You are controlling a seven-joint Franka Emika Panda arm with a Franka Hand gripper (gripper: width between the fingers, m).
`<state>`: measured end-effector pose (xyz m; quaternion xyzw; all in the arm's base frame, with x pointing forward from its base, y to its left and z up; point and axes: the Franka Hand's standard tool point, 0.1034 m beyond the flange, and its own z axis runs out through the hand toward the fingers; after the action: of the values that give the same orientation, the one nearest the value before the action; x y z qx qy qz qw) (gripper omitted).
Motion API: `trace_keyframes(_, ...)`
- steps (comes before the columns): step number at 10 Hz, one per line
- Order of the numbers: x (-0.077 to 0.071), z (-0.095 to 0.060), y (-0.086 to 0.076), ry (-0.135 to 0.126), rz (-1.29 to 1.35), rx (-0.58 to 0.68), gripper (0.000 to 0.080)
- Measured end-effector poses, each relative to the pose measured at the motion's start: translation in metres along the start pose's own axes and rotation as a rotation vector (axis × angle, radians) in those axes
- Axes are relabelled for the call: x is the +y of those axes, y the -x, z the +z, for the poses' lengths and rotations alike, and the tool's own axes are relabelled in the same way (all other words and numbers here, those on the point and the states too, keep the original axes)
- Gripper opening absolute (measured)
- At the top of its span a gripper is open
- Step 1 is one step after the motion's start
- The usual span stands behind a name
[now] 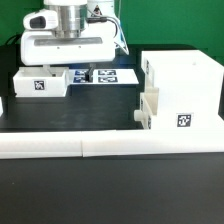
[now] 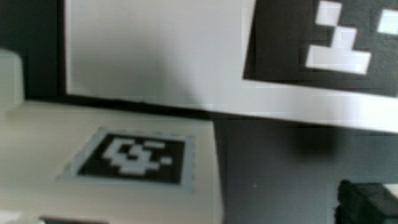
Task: Assemble drawer
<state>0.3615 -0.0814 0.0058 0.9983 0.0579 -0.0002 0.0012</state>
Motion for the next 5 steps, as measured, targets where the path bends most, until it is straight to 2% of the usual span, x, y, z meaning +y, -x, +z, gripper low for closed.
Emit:
trace_keyframes(4, 0.0004, 0.0012, 0.0004, 0.002, -0.007, 0.005, 0.0634)
trace_keyframes(5, 0.0003, 0.0012, 0.0004, 0.002, -0.008, 0.005, 0.0463)
